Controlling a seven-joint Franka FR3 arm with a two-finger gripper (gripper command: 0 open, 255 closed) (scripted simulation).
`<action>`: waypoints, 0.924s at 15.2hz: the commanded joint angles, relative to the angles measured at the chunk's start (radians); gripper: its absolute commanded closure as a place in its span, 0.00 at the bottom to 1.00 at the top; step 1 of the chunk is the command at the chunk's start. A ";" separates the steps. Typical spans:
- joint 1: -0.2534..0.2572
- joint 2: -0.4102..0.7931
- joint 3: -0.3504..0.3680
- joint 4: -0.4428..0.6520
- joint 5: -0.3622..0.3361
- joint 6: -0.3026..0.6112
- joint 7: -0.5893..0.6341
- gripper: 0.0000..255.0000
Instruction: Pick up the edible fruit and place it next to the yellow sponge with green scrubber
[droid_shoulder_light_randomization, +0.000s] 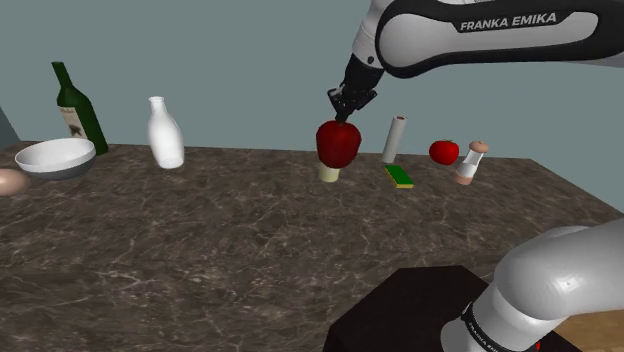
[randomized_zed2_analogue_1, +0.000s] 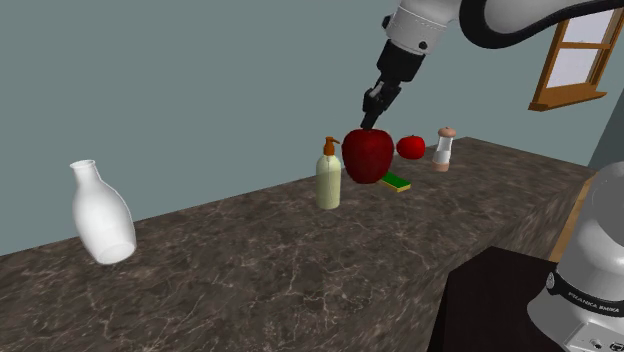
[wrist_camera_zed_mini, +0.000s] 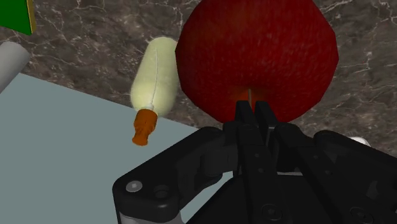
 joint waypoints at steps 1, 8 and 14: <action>-0.003 -0.026 -0.049 -0.032 0.005 0.007 -0.057 1.00; -0.031 -0.072 -0.211 -0.092 0.002 0.020 -0.242 1.00; -0.064 -0.070 -0.346 -0.099 -0.011 0.028 -0.399 1.00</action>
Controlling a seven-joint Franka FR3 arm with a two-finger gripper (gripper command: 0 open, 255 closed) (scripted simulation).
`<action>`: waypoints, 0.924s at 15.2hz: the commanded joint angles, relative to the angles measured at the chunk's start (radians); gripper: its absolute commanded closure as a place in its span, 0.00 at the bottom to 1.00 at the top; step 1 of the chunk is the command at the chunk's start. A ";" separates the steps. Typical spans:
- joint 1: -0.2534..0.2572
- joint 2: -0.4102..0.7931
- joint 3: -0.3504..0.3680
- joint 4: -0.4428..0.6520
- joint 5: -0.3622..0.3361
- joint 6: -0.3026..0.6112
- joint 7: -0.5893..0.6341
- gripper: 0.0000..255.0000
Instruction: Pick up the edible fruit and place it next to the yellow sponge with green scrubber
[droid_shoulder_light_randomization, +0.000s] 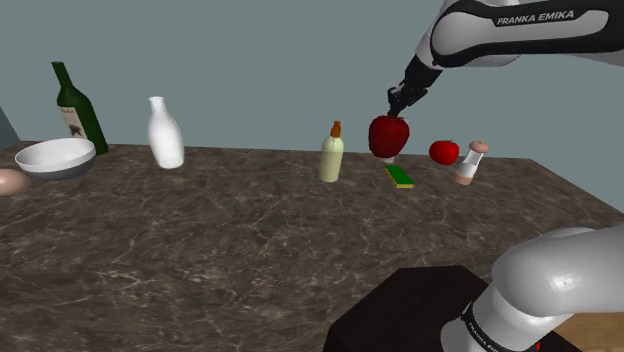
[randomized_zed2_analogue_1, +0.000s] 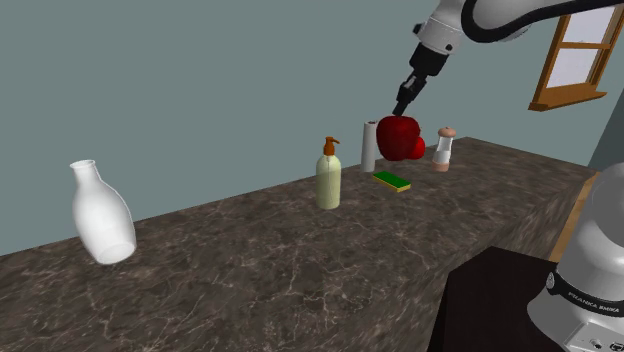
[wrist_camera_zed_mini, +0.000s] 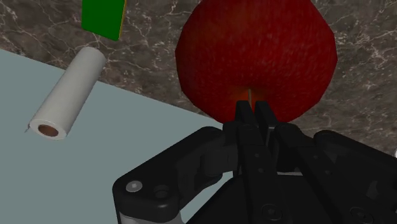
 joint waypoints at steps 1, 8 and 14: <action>-0.012 0.008 -0.049 0.007 -0.005 0.002 -0.058 1.00; -0.047 0.068 -0.204 0.060 -0.011 0.005 -0.240 1.00; -0.064 0.159 -0.336 0.150 0.008 -0.001 -0.399 1.00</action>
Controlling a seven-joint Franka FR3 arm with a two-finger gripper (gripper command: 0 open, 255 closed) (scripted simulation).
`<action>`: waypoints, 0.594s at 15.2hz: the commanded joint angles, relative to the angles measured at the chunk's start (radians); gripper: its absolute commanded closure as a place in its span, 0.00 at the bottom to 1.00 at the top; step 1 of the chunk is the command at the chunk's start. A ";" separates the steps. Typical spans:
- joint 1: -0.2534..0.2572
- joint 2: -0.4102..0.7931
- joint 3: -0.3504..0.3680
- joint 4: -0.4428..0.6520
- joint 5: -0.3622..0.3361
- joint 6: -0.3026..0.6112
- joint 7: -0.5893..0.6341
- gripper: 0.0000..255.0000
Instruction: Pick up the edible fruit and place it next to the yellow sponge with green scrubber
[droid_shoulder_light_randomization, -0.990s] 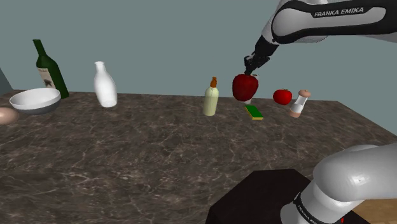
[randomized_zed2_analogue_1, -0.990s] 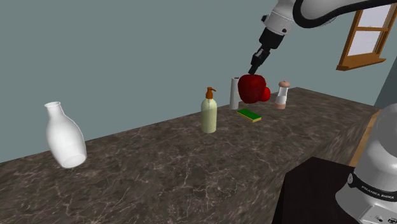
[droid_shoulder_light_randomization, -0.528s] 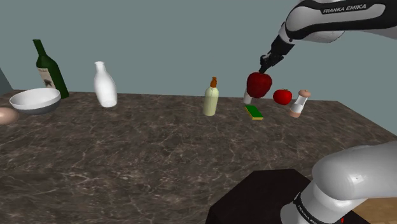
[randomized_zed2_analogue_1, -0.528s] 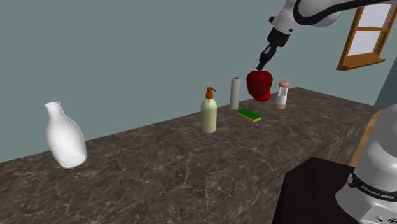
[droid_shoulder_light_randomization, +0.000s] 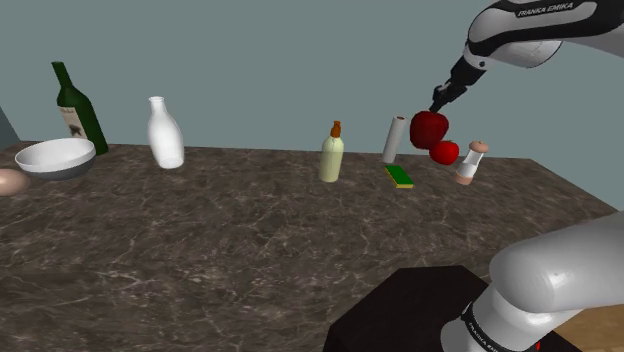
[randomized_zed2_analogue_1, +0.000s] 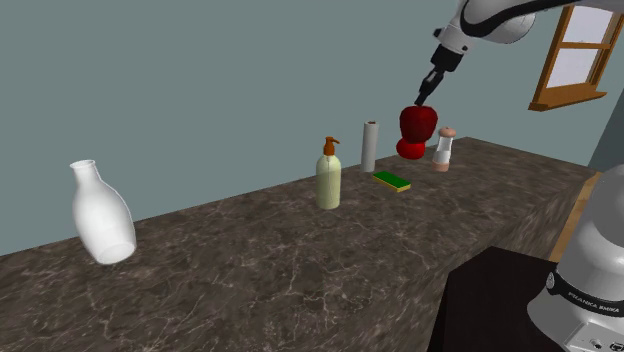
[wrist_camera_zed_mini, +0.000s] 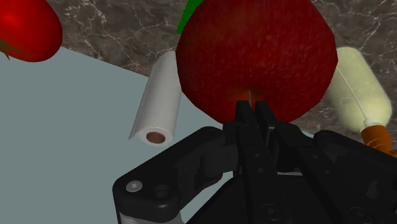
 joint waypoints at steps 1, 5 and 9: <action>-0.004 0.029 -0.042 0.034 0.010 -0.007 -0.053 1.00; -0.007 0.113 -0.132 0.121 0.046 -0.021 -0.165 1.00; -0.010 0.214 -0.221 0.228 0.106 -0.047 -0.282 1.00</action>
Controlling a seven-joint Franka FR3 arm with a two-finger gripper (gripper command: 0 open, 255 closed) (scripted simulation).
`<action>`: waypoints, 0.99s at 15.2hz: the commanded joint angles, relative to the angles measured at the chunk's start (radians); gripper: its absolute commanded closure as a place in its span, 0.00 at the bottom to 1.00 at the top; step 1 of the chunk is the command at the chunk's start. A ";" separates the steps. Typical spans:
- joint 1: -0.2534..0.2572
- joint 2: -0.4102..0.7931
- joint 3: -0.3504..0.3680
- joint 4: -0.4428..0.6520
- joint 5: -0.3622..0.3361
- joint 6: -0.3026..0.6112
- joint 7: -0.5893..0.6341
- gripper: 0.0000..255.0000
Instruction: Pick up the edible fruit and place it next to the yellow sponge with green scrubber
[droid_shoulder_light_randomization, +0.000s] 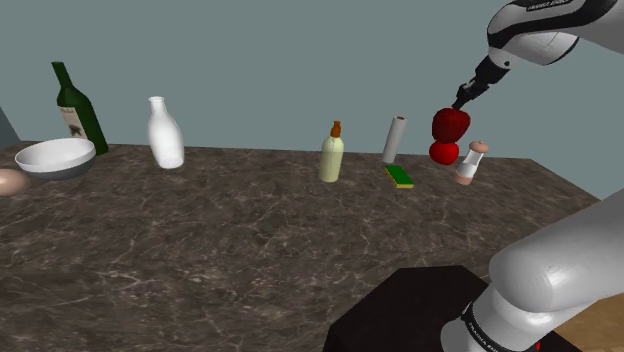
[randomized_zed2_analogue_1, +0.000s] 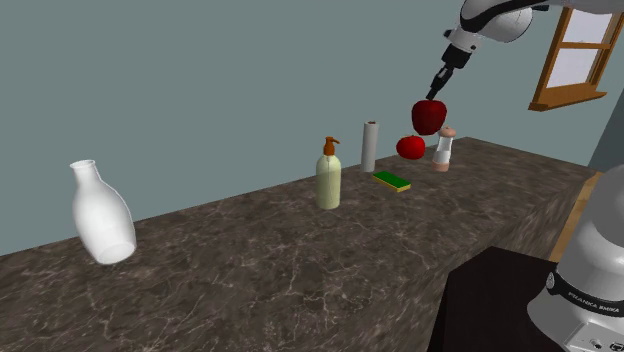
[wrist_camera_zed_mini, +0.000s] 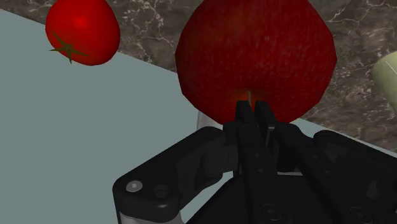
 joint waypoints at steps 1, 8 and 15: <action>-0.003 0.081 -0.064 0.079 0.053 -0.017 -0.089 1.00; -0.003 0.086 -0.067 -0.009 0.068 0.073 -0.114 1.00; 0.000 0.103 -0.075 -0.086 0.094 0.162 -0.146 1.00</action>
